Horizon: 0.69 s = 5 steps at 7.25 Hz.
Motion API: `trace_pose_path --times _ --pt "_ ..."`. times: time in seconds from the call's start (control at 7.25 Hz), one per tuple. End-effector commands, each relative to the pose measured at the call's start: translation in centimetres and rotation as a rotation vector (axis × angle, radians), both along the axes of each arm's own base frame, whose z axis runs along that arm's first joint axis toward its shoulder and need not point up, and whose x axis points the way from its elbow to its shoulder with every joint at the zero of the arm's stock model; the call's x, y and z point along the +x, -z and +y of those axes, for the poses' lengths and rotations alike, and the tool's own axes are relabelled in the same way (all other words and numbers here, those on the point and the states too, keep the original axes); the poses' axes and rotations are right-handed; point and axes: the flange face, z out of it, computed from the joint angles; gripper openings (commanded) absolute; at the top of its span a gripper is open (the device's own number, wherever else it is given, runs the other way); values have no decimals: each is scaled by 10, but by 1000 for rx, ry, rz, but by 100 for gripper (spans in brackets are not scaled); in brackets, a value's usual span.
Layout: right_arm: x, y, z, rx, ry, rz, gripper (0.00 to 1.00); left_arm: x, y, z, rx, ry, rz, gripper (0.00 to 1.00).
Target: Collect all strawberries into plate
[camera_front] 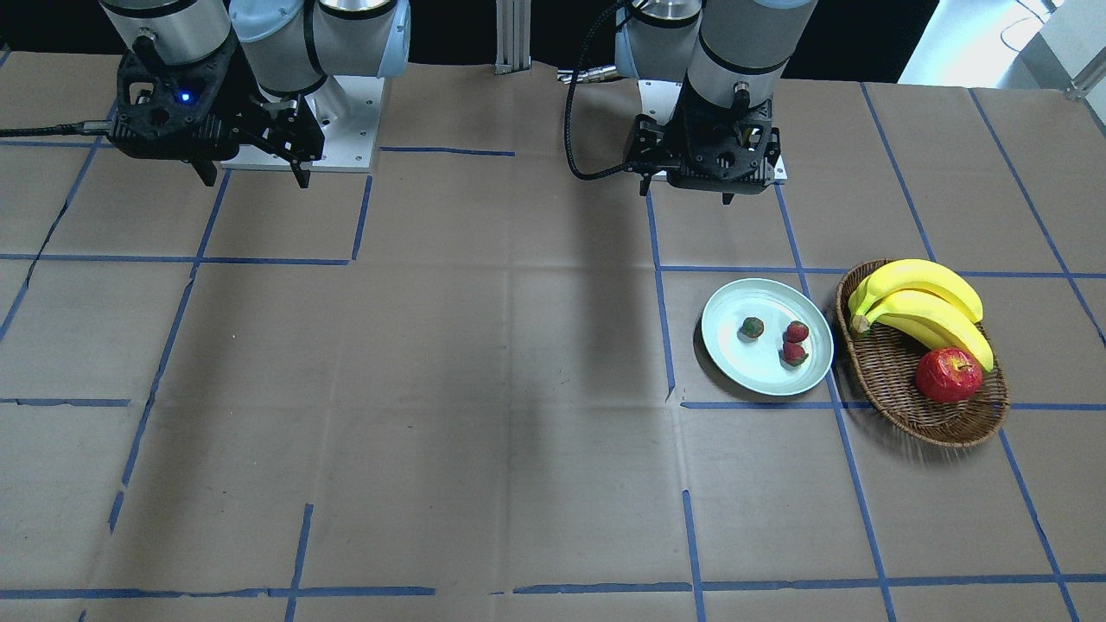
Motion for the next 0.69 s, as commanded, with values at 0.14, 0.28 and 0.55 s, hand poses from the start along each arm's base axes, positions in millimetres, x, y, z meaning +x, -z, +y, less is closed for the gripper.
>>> trace_pose_path --times 0.14,0.28,0.55 --pt "0 0 0 1 0 2 100 -1 -1 -4 -5 9 2 99" --pt "0 0 0 1 0 2 100 1 0 -6 -4 5 2 99" --pt "0 0 0 1 0 2 100 2 0 -10 -27 5 1 99"
